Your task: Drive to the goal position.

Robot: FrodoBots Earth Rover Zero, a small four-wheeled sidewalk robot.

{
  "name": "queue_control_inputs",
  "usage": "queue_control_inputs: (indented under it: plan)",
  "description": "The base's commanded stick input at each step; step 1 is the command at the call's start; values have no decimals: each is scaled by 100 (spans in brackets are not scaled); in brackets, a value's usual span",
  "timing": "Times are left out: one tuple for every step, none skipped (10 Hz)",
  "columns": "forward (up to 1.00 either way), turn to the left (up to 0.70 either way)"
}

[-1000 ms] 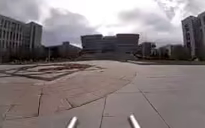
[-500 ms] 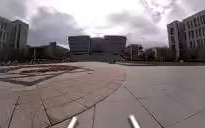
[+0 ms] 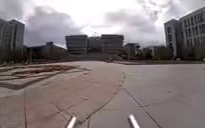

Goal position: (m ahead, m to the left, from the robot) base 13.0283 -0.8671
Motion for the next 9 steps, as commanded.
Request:
queue_control_inputs:
  plan:
    - [70,4]
    - [70,4]
    - [70,4]
    - [70,4]
    - [70,4]
    - [70,4]
    - [70,4]
    - [70,4]
    - [70,4]
